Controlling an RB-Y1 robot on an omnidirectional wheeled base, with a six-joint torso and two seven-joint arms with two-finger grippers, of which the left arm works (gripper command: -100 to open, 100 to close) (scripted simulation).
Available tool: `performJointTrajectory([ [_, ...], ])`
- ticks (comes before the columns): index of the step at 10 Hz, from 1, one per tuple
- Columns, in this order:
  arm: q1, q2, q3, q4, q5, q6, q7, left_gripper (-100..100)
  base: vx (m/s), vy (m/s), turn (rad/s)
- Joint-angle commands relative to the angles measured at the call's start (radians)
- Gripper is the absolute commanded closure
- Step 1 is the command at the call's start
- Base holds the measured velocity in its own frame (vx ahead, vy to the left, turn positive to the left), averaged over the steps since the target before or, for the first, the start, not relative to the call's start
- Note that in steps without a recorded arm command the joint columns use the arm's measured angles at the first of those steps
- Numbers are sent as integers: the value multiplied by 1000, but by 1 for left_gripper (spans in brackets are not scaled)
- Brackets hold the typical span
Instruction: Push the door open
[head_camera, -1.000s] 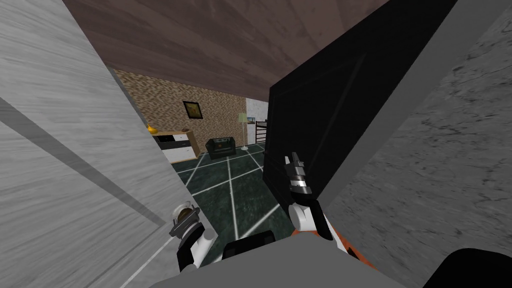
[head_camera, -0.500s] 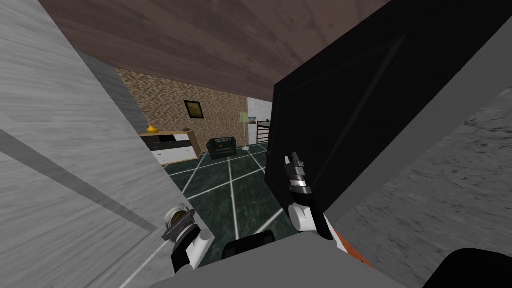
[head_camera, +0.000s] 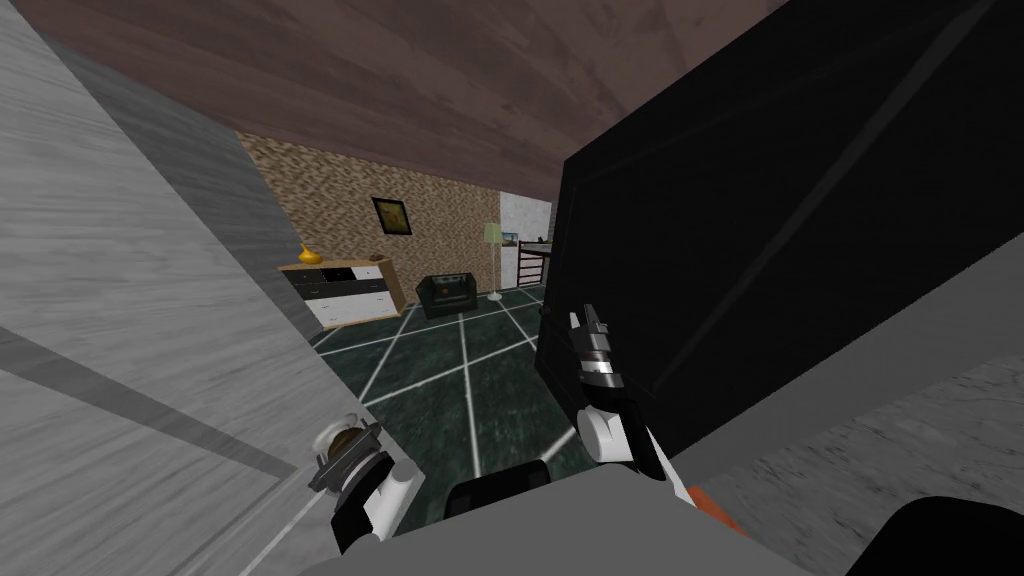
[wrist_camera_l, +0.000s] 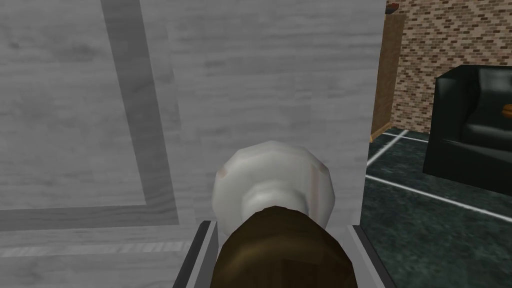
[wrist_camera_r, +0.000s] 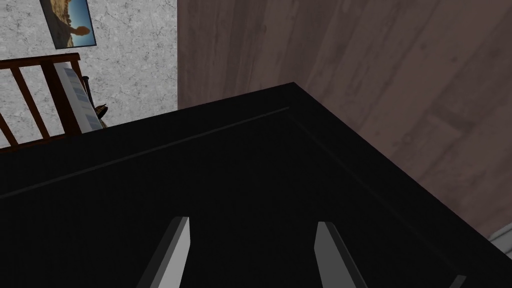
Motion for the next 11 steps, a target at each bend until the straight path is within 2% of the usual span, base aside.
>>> performJointTrajectory([
  [1, -9, -1, 20, 23, 14, -20, 11, 100, 108, 29, 49],
  [2, -9, -10, 26, 22, 19, -22, 10, 100, 167, 41, 67],
  [3, -5, -11, 18, 16, 16, -8, 5, 100, 72, 17, 19],
  [4, -3, 11, 37, 19, 32, -16, 3, 100, 121, 50, 31],
  [7, 0, 29, 62, 19, 55, -25, -1, 100, 161, 98, 42],
  [11, 4, 29, 99, 19, 89, -38, -8, 100, 178, 102, 52],
])
